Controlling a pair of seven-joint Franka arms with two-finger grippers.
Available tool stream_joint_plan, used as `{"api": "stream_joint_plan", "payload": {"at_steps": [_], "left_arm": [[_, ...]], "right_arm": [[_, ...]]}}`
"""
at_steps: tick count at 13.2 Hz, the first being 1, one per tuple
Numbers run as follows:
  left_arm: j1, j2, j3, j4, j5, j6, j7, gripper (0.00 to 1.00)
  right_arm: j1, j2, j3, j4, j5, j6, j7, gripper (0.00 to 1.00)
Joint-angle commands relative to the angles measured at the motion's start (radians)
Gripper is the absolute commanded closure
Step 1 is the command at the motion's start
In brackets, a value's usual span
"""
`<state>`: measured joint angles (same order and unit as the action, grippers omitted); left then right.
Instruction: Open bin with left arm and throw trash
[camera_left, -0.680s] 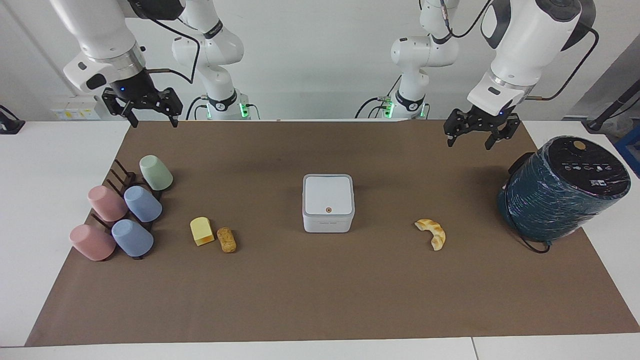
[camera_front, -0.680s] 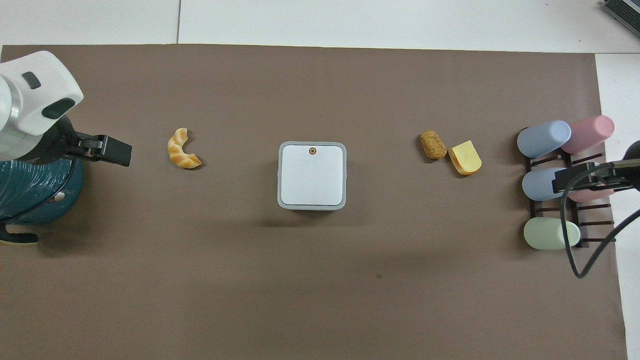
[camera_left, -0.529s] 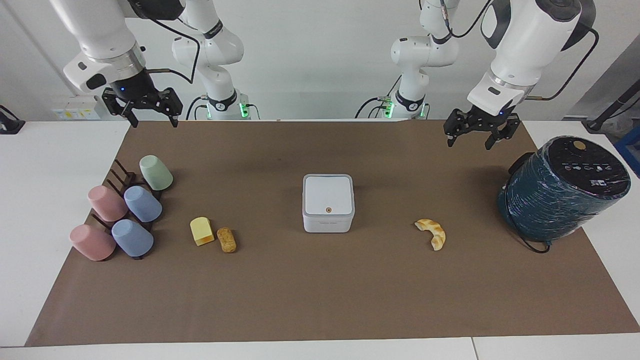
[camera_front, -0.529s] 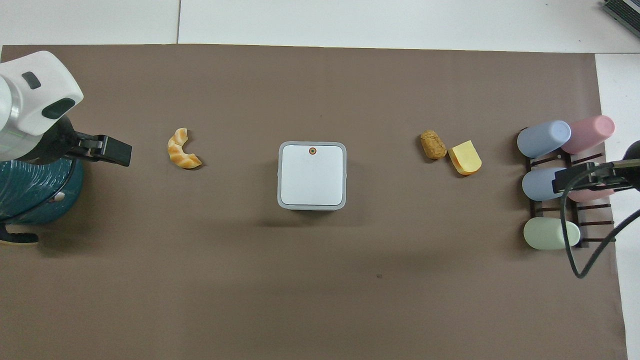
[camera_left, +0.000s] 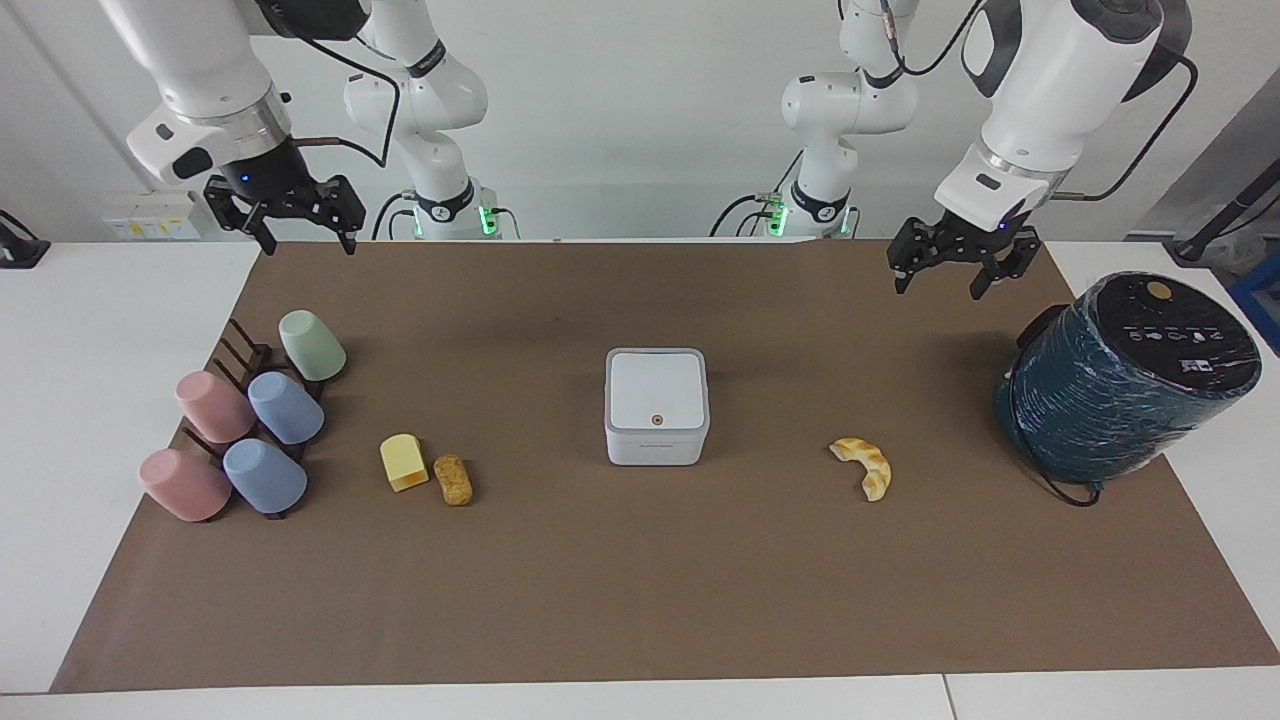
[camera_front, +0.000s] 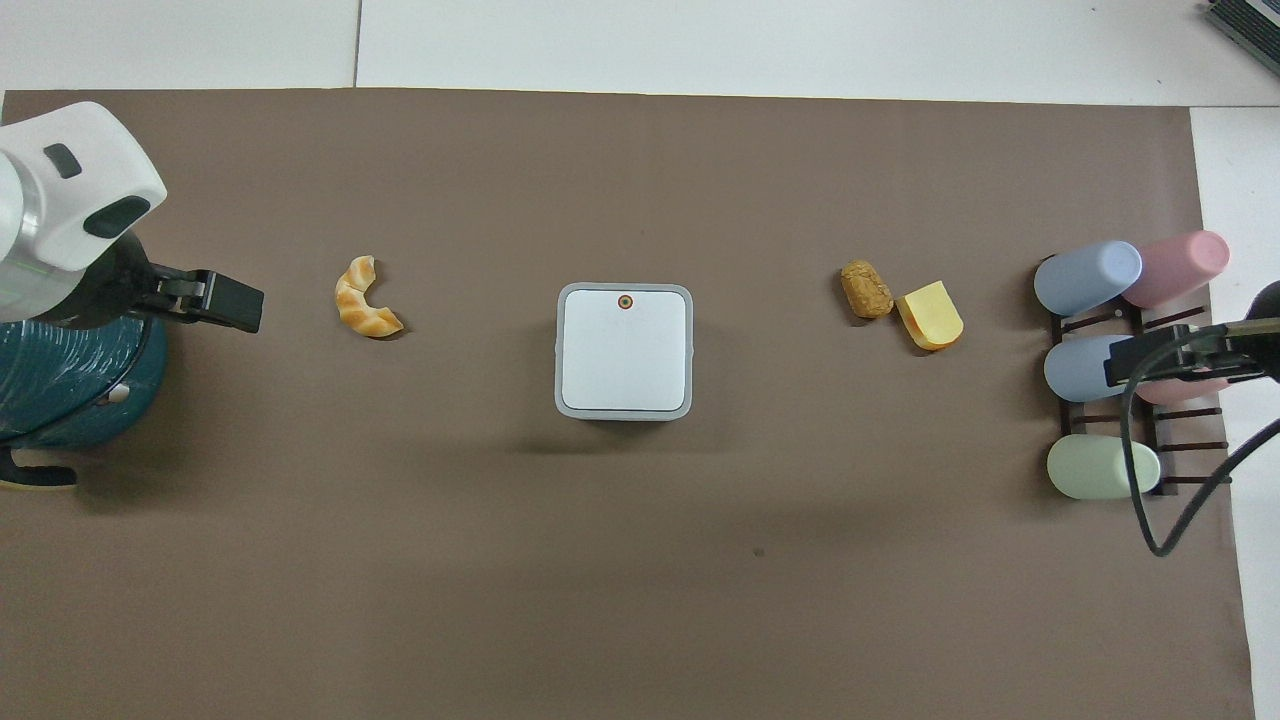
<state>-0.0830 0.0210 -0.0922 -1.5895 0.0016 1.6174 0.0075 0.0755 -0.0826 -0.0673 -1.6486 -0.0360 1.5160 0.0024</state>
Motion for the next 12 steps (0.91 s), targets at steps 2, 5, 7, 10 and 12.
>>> {"api": "stream_joint_plan", "payload": {"at_steps": [2, 5, 7, 10, 12], "left_arm": [[0.008, -0.029, -0.001, -0.027, 0.005, 0.003, 0.009, 0.00], [0.008, -0.029, -0.001, -0.029, 0.005, -0.008, 0.029, 0.00], [0.006, -0.030, -0.001, -0.029, 0.005, -0.007, 0.028, 0.00], [-0.011, -0.030, -0.006, -0.030, 0.005, -0.002, 0.014, 0.00], [-0.017, -0.035, -0.017, -0.040, 0.005, 0.002, -0.012, 0.00]], "right_arm": [[-0.005, -0.016, 0.001, -0.010, 0.014, 0.004, -0.022, 0.00], [-0.005, -0.016, 0.001, -0.010, 0.013, 0.004, -0.022, 0.00], [-0.005, -0.014, 0.001, -0.010, 0.014, 0.004, -0.022, 0.00], [-0.005, -0.014, 0.001, -0.010, 0.013, 0.004, -0.022, 0.00], [-0.005, -0.016, 0.001, -0.010, 0.013, 0.004, -0.022, 0.00]]}}
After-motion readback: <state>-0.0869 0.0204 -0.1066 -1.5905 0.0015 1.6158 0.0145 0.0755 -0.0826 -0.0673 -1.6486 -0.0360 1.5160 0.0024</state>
